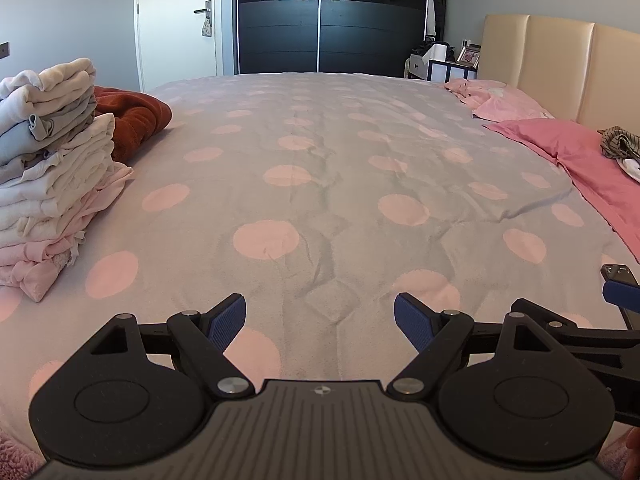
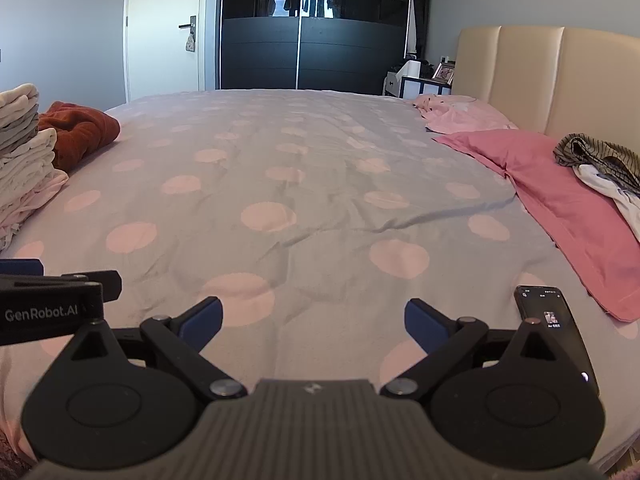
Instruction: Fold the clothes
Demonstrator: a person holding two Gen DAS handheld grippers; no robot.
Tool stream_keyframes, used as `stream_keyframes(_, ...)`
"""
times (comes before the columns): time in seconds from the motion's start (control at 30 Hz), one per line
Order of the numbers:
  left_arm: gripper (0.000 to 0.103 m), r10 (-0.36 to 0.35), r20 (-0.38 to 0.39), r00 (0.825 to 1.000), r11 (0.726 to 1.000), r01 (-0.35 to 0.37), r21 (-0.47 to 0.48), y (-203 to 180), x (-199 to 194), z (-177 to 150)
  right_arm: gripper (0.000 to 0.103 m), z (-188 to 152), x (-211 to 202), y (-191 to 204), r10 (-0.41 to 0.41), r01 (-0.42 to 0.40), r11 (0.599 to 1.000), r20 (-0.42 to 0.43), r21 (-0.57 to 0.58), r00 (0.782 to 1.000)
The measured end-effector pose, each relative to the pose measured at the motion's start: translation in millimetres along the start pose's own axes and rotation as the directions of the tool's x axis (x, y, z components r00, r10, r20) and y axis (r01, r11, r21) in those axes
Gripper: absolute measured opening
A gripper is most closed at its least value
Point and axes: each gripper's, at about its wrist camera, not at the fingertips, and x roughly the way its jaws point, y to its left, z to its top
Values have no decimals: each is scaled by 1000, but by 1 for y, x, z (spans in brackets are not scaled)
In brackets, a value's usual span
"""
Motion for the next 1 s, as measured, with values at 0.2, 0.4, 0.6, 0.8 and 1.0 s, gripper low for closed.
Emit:
stream_keyframes(0.2,82,2,3,1000,1000,-2,6,-1,-1,-1,99,0,0,0,0,0,1000,0,-5,1000)
stream_keyframes(0.4,82,5,2,1000,1000,-5,9,-3,-1,-1,99,0,0,0,-2,2,1000,0,-7,1000)
stream_keyframes(0.6,82,5,-2,1000,1000,-5,9,-3,-2,-1,99,0,1,0,-3,3,1000,-5,-9,1000)
stream_keyframes(0.8,82,4,-2,1000,1000,-4,10,-3,-2,-2,99,0,1,1,-5,4,1000,-3,-9,1000)
stream_keyframes(1.0,82,3,-4,1000,1000,-3,10,-3,-2,-2,99,-2,2,1,-4,4,1000,-4,-9,1000)
